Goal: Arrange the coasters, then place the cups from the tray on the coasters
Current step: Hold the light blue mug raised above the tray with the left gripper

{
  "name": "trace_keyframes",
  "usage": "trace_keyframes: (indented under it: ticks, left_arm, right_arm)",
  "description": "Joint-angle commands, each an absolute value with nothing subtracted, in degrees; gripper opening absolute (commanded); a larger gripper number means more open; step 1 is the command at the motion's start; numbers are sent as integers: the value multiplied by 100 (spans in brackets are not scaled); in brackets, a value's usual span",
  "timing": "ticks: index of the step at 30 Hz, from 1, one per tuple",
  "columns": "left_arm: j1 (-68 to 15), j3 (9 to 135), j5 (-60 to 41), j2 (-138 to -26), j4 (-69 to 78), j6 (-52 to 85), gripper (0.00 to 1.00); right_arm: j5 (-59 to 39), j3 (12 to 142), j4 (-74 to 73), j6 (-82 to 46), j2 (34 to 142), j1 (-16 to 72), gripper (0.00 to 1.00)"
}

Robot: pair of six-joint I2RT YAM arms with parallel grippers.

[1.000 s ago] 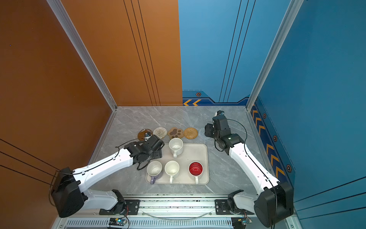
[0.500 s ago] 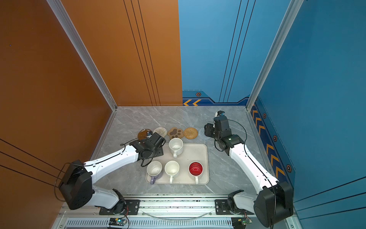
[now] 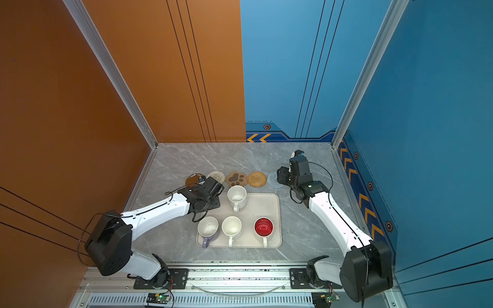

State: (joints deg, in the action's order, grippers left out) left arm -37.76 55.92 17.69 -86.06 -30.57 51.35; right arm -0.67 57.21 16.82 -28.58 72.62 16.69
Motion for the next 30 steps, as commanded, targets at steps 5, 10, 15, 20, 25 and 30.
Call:
trace_keyframes:
  ticks: [5,10,15,20,25,30]
  left_arm:
    - [-3678,5484,1745,-8648,-3065,5184,38]
    - [-3665,5482,1730,-8653,-3067,5159,27]
    - [-3645,5482,1706,-8648,-3076,5115,20]
    - [-3618,5501,1701,-8648,-3114,5067,12]
    - [-3602,5528,1702,-8649,-3129,5012,0]
    - [-3636,5589,1714,-8616,-3138,4881,0]
  right_arm:
    - [-188,5669,1582,-2898,7313,1620,52]
    - [-270,5678,1564,-2889,7349,1592,52]
    - [-290,5669,1538,-2890,7357,1588,52]
    - [-322,5678,1519,-2892,7400,1587,52]
    - [-360,5694,1504,-2891,7444,1583,52]
    - [-370,5695,1507,-2887,7452,1588,51]
